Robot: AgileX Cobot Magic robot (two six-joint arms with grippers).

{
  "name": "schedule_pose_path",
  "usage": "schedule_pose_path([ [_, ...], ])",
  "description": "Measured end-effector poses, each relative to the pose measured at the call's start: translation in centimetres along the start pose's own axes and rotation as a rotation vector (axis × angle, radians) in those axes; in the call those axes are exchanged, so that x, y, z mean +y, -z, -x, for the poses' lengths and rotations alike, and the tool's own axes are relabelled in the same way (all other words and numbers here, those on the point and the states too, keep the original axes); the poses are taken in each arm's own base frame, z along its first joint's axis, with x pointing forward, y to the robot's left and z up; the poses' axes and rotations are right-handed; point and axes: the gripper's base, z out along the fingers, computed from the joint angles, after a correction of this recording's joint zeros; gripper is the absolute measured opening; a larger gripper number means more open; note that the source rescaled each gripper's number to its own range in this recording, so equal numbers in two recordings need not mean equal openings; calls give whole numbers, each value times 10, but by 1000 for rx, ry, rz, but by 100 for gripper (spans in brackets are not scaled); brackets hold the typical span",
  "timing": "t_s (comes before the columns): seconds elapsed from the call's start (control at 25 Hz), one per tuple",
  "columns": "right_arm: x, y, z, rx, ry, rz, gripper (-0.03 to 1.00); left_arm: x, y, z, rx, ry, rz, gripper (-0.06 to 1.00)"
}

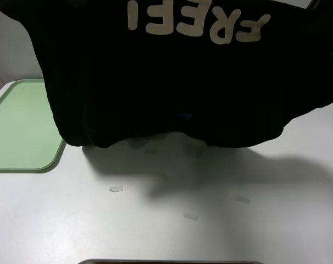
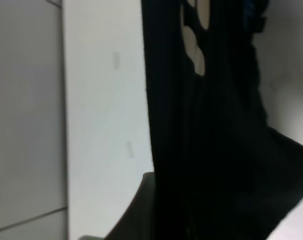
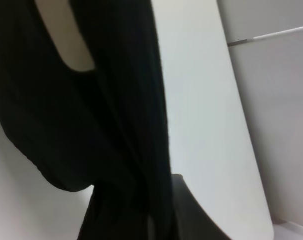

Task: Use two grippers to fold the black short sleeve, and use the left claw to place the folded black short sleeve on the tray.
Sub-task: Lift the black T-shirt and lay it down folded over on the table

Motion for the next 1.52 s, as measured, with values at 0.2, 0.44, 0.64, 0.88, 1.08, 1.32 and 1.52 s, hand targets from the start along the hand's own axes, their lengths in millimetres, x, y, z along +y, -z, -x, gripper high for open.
schedule_pose_path([
  [0.2, -2, 15, -2, -54, -2, -67, 0, -2, 11, 1, -21, 9, 30, 0],
  [0.44, 0, 22, -4, -67, -10, -67, 0, -8, 22, 1, -23, 9, 25, 0],
  [0.64, 1, 23, -5, -65, -12, -59, 0, -11, 33, 2, -40, -2, 58, 0],
  [0.88, 2, 23, -6, -53, -13, -46, 0, -11, 34, 2, -43, -38, 68, 0],
  [1.08, 2, 23, -8, -33, -7, -46, 0, -8, 34, 2, -40, -66, 95, 0],
  [1.32, -5, 33, -6, -37, 3, -94, 0, -3, 35, 4, -57, -91, 162, 0],
  [1.52, -19, 61, -2, -82, -9, -176, 0, 3, 36, 6, -76, -102, 222, 0],
])
